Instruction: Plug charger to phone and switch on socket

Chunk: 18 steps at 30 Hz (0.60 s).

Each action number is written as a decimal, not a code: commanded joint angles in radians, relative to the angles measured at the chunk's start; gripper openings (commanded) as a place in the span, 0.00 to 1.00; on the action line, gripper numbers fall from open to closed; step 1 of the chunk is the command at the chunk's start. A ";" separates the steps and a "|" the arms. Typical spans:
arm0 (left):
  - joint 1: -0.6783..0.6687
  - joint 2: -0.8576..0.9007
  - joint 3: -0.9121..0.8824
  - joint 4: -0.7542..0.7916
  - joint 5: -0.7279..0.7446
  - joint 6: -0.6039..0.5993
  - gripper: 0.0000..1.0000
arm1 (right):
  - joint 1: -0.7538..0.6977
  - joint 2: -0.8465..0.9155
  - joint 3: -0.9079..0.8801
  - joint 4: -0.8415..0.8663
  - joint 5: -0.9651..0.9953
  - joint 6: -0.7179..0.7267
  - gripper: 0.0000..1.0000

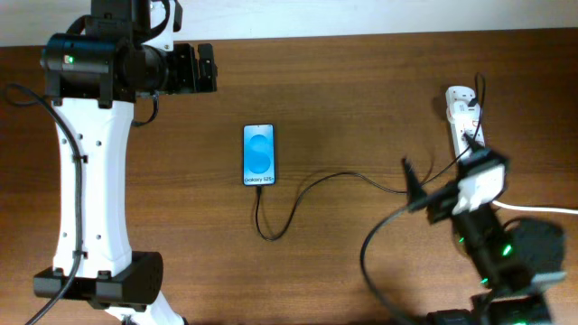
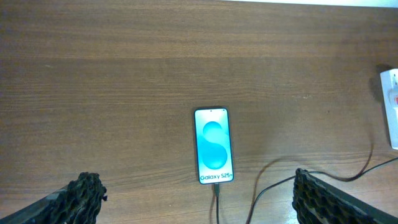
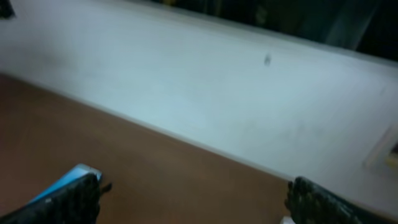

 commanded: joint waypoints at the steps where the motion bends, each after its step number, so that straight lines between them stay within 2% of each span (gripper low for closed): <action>1: 0.002 -0.011 0.011 0.001 -0.008 0.009 1.00 | 0.027 -0.151 -0.240 0.156 0.013 0.005 0.98; 5: 0.002 -0.011 0.012 0.000 -0.007 0.009 1.00 | 0.042 -0.301 -0.465 0.284 0.012 0.005 0.98; 10: 0.002 -0.011 0.012 0.000 -0.007 0.009 1.00 | 0.042 -0.421 -0.602 0.335 0.021 0.004 0.98; 15: 0.002 -0.011 0.012 0.000 -0.008 0.009 1.00 | 0.042 -0.460 -0.608 0.241 0.039 0.004 0.98; 18: 0.002 -0.011 0.012 0.000 -0.007 0.009 1.00 | 0.042 -0.492 -0.608 0.113 0.039 0.005 0.98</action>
